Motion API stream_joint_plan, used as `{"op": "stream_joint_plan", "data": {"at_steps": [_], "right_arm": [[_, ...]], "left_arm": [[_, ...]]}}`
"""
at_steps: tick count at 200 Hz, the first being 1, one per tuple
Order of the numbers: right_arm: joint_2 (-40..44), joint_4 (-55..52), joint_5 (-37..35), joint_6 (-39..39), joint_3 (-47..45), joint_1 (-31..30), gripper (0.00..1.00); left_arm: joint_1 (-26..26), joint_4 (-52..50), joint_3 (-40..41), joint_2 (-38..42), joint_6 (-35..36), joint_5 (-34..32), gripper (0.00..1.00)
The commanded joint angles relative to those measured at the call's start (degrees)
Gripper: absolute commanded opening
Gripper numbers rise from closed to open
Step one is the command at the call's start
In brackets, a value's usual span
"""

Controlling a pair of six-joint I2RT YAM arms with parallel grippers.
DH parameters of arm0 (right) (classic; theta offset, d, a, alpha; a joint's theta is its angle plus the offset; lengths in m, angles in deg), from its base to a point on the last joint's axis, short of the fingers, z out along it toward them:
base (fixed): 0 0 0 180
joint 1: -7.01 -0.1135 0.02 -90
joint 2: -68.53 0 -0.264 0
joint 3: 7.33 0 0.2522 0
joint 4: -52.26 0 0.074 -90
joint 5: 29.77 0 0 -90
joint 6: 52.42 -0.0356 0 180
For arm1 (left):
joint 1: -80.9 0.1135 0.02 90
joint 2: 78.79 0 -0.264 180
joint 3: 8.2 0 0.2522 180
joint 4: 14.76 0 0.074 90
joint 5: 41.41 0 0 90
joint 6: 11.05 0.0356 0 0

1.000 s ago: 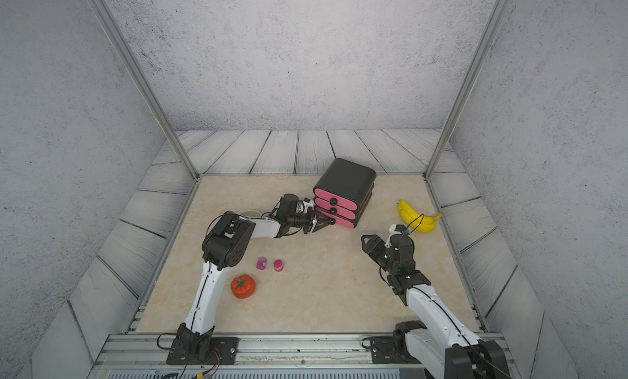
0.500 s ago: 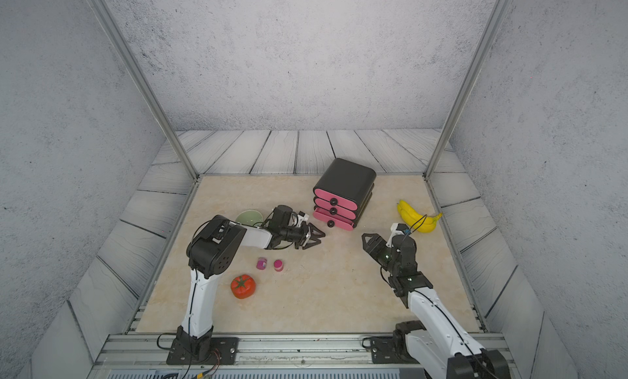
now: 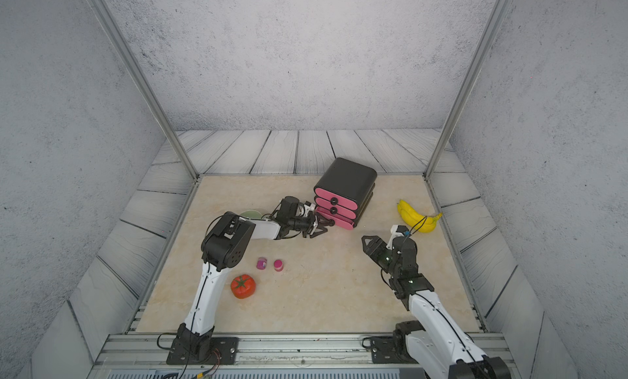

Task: Put the paint cans in the drawer according to color
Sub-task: Open the drawer in the storage box.

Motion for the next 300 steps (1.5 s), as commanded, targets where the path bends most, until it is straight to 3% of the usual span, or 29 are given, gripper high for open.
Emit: {"op": "stream_joint_plan", "data": {"at_steps": [1,86,168,238,300], "right_arm": [[0.26,-0.68,0.26,0.85,0.12,0.16,0.62],[0.25,-0.97,1.07,0.93,0.12,0.2,0.61],[0.42,-1.2,1.59,1.02,0.21,0.17,0.61],[0.91,-1.29,1.89,0.85,0.18,0.15,0.61],[1.9,-1.93,1.99,0.85,0.12,0.15,0.61]], "left_arm": [[-0.99,0.59,-0.95,-2.04,-1.44,-1.52,0.52],[-2.0,8.15,-3.1,-4.75,-6.78,-4.6,0.46],[-2.79,9.92,-3.39,-6.07,-10.87,-8.84,0.48],[-3.76,12.56,-0.71,-5.23,-15.98,-12.82,0.26],[-3.86,15.72,3.59,-2.46,-15.75,-12.39,0.23]]}}
